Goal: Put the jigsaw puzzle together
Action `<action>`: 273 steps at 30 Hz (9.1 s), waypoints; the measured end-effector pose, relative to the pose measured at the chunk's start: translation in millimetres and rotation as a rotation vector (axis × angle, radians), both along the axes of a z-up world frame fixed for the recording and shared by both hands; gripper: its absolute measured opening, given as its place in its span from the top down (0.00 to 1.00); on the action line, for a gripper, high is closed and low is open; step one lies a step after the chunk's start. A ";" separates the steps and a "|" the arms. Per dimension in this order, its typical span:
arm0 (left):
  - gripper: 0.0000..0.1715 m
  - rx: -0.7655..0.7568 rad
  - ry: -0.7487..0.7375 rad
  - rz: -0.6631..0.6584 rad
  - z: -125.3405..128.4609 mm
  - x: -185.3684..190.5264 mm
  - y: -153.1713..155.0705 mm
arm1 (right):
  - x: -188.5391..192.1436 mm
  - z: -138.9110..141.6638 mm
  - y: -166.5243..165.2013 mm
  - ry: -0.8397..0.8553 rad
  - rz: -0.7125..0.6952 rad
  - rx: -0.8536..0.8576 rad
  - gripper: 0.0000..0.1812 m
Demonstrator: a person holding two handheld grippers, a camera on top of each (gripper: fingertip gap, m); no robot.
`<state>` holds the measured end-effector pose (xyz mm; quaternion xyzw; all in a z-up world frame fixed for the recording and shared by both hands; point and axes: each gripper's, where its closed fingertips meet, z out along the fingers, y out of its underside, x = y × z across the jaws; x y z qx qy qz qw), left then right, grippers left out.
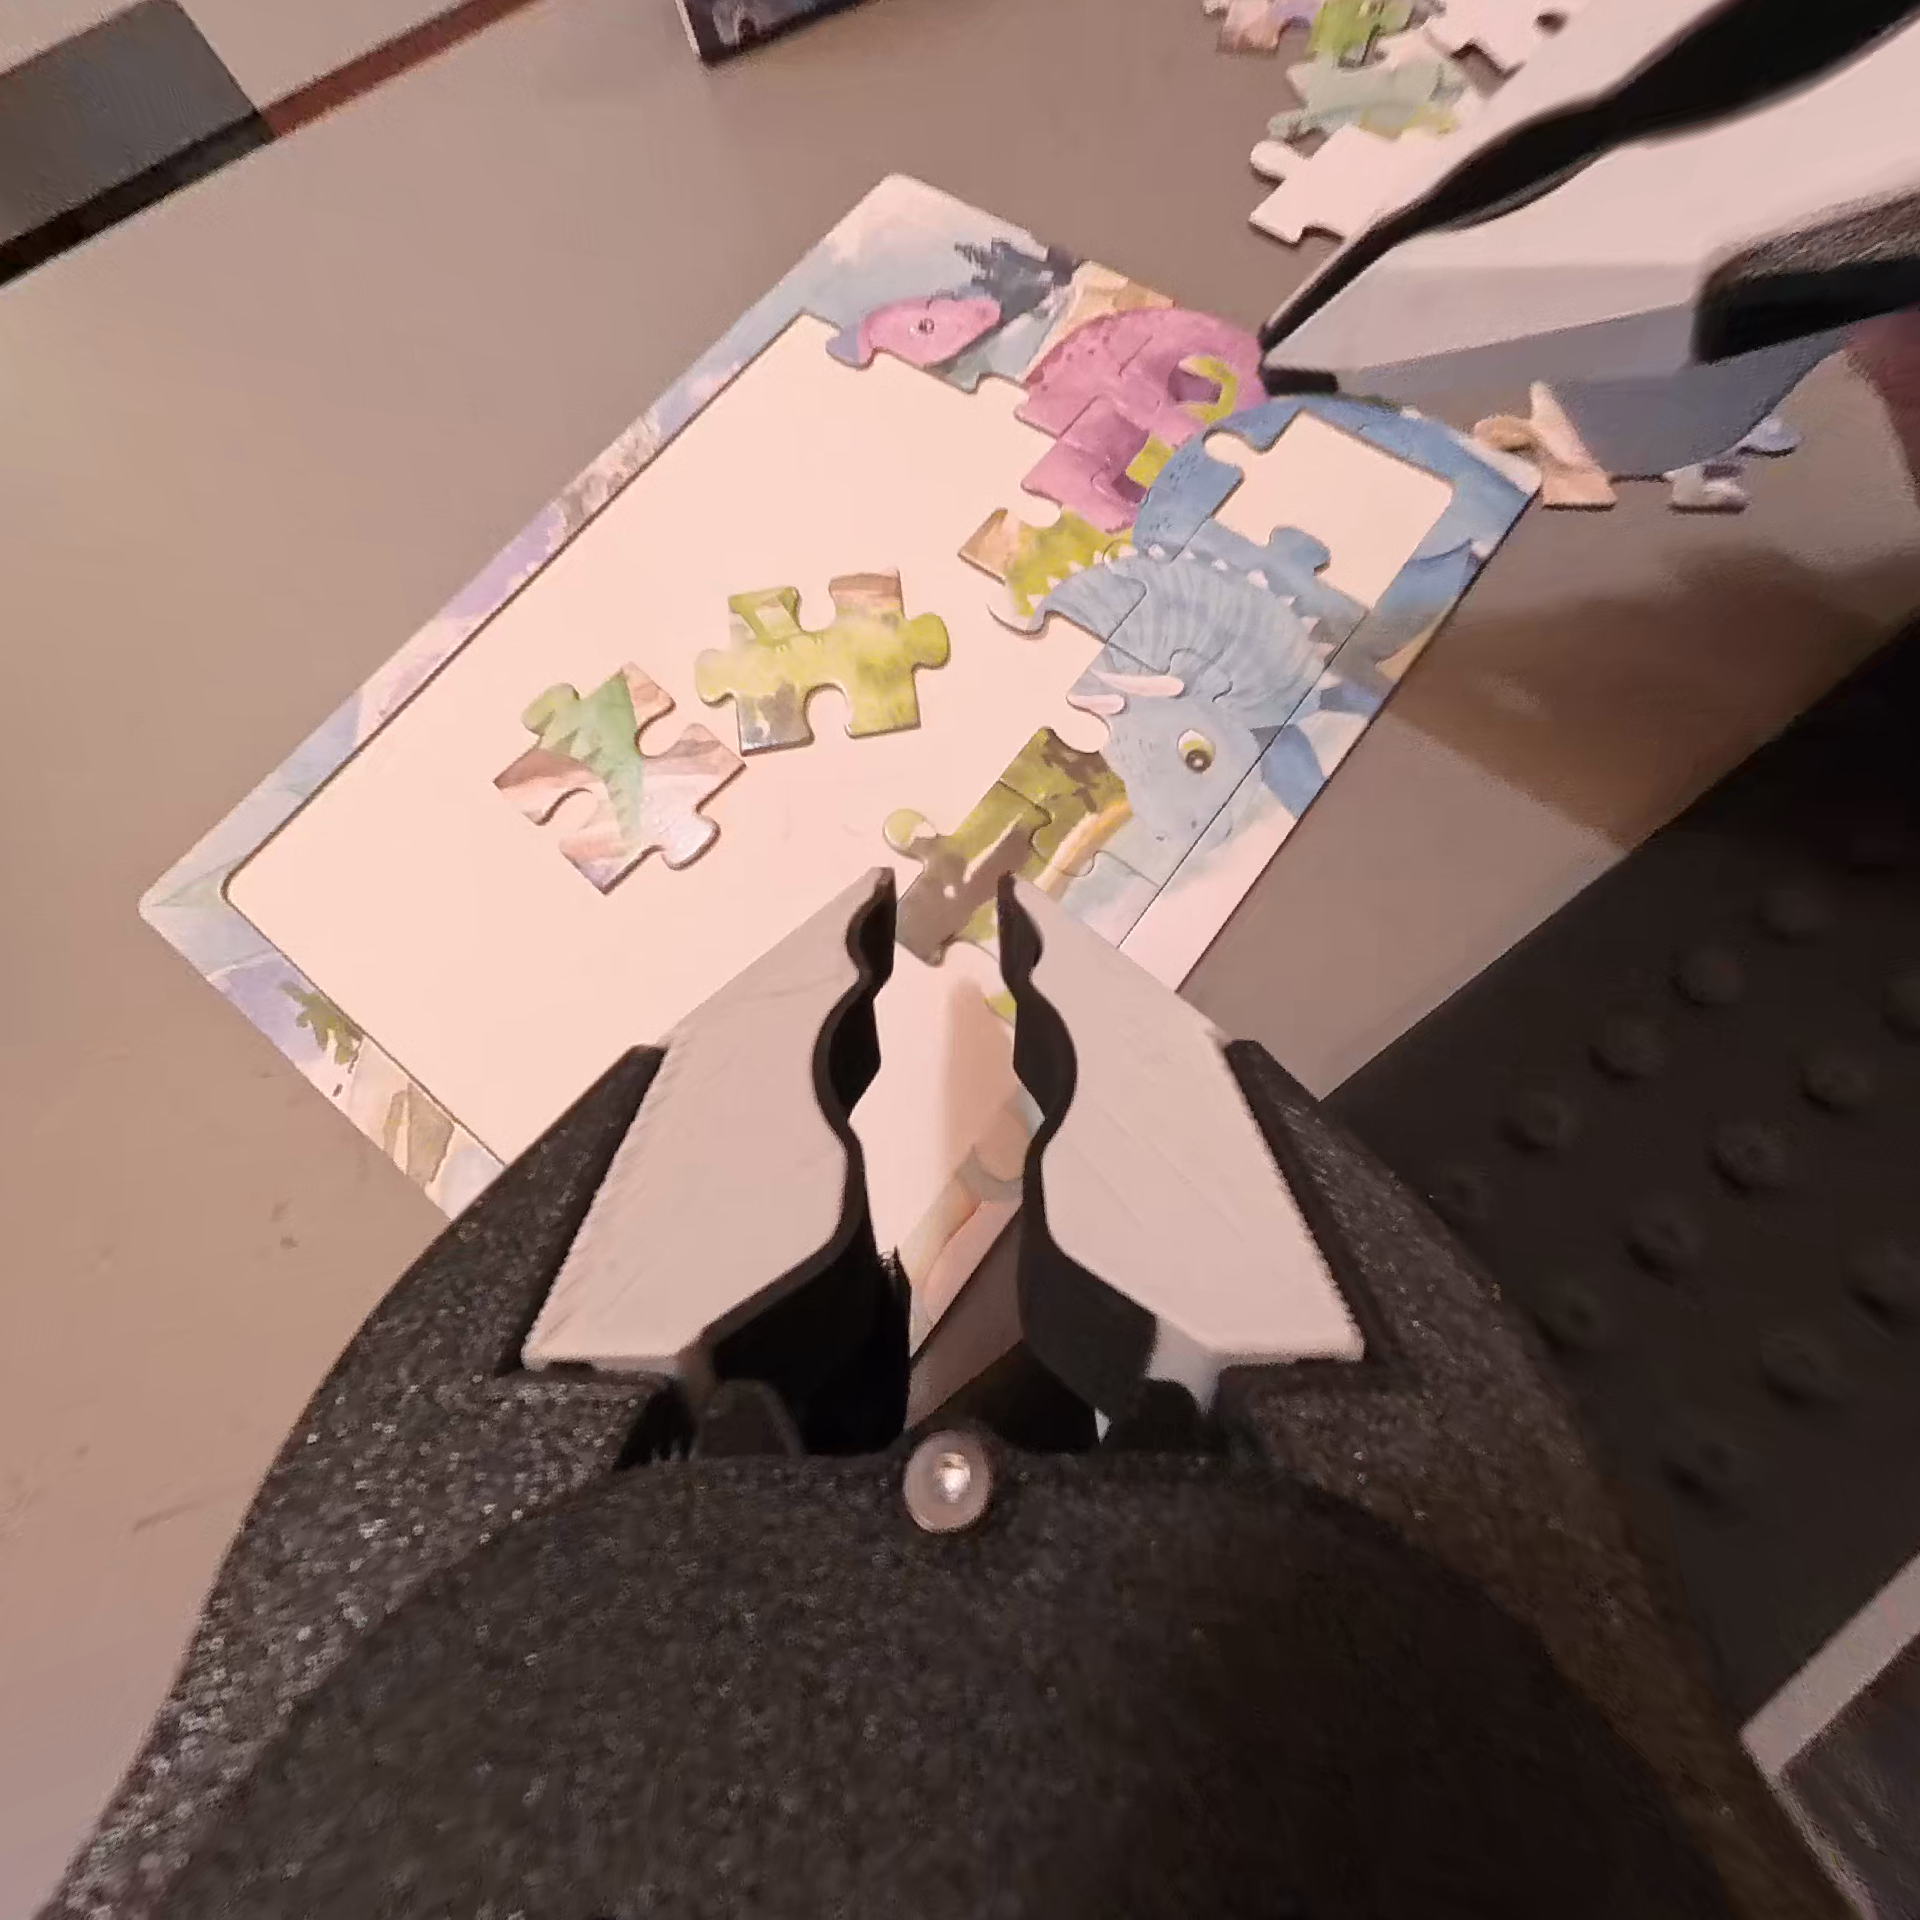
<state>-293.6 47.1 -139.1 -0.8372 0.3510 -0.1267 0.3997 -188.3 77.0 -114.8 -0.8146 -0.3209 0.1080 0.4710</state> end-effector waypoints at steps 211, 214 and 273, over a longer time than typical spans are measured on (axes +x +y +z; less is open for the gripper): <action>0.72 0.047 -0.175 0.212 16.4 -31.9 32.3 | -29.3 -35.1 -10.1 -0.070 0.167 -0.066 1.00; 0.71 0.058 -0.148 0.202 15.2 -30.0 31.4 | -28.3 -36.0 -10.2 -0.084 0.164 -0.058 1.00; 0.79 0.096 -0.285 0.178 34.0 -30.2 21.2 | 177.0 -32.0 -39.3 0.009 0.191 -0.263 0.75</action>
